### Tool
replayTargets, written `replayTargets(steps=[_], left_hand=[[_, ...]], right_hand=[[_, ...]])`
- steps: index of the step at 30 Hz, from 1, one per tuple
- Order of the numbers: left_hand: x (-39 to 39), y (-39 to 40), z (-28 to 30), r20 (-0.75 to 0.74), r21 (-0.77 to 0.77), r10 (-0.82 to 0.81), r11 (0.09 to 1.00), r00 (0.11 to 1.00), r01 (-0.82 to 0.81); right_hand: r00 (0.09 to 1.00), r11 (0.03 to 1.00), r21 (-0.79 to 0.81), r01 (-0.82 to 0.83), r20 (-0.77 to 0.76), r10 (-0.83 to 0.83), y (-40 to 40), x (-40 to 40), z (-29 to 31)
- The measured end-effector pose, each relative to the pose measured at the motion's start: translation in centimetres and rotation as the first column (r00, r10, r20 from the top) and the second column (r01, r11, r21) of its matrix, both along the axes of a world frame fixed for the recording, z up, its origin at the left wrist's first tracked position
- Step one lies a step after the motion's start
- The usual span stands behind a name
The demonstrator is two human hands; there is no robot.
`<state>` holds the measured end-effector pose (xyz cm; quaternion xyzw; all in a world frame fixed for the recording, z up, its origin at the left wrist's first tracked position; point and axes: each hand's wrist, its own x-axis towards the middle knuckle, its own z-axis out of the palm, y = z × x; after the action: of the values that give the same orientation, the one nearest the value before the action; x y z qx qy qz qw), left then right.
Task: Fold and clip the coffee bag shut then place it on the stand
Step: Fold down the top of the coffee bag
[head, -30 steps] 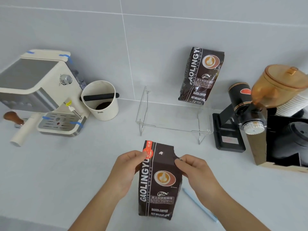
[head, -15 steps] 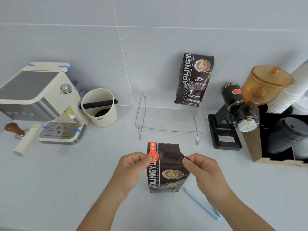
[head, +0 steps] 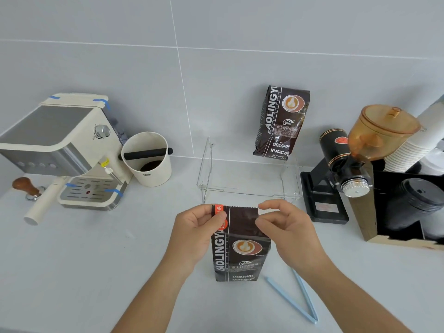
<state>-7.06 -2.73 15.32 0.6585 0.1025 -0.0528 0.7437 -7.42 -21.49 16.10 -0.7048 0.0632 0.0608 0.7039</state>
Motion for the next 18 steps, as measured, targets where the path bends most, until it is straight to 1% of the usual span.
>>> replayTargets(steps=[2,4,7,9,11,14,18], left_hand=[[0.2,0.4,0.0,-0.012,-0.004,0.023,1.0,1.0,-0.023],[0.3,0.7,-0.1,-0.014,0.043,0.032,0.999,0.999,-0.032],[0.5,0.9,-0.1,0.026,0.077,0.028,0.997,0.999,-0.03],[0.6,0.9,0.0,0.057,0.129,-0.006,0.992,0.998,-0.001],[0.6,1.1,0.2,0.094,0.207,-0.076,0.977,0.993,0.055],[0.6,1.6,0.1,0.137,0.38,-0.175,0.918,0.975,0.111],[0.3,1.9,-0.1,0.131,0.534,-0.195,0.84,0.972,0.096]], right_hand=[[1.0,1.0,-0.006,0.016,0.0,-0.016,-0.1,0.3,-0.1],[0.999,0.999,-0.008,0.032,-0.001,-0.032,-0.1,0.4,-0.3],[0.999,0.999,-0.041,0.02,0.04,-0.018,0.0,0.6,-0.5],[0.996,0.994,-0.113,-0.013,0.081,0.022,0.0,0.7,-0.5],[0.993,0.976,-0.213,-0.037,0.1,0.06,-0.2,0.8,-0.6],[0.988,0.94,-0.335,-0.058,0.117,0.103,-0.5,0.6,-0.8],[0.97,0.875,-0.478,-0.076,0.169,0.176,-0.1,0.3,-0.8]])
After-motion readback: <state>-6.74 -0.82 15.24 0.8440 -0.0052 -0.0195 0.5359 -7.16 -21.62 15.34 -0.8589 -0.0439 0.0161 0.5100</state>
